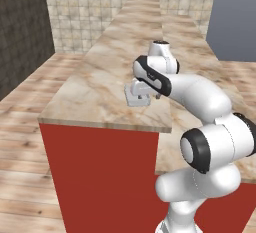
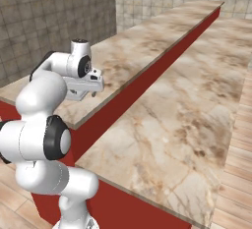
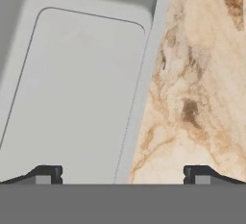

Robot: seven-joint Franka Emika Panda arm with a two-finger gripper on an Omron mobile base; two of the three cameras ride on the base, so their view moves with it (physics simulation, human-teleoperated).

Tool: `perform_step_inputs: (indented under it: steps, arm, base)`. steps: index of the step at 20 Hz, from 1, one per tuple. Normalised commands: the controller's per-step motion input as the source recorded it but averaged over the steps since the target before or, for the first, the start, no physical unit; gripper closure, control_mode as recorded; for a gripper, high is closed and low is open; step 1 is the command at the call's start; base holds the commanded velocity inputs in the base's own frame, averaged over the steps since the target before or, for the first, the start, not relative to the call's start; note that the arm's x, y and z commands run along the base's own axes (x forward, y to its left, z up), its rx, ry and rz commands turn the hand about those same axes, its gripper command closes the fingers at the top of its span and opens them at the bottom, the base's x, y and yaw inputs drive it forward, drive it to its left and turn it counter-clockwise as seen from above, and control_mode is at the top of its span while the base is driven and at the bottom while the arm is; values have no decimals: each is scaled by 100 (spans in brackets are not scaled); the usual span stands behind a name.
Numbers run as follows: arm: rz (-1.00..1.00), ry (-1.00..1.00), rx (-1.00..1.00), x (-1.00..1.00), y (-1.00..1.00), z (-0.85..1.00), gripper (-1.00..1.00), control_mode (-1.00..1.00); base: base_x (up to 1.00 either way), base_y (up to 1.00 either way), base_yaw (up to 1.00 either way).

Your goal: Pick the bowl and tupperware and place them in the sink. Then turn on the water.

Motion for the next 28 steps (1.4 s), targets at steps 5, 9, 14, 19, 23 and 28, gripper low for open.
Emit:
perform_step_inputs:
  steps: [5,9,14,19,23,28]
  arm:
    - [0,1,0,0,0,-8,-100,-100]
    - [0,0,0,0,0,-1,-100,-100]
    - [0,0,0,0,0,-4,-100,-100]
    - [0,0,0,-11,0,-5,-100,-100]
    - [0,0,0,-16,0,0,-100,-100]
    - [0,0,0,-14,0,0,-100,-100]
  base:
    - [0,0,0]
    - [0,0,0]
    - [0,0,0]
    - [0,0,0]
    - [0,0,0]
    - [0,0,0]
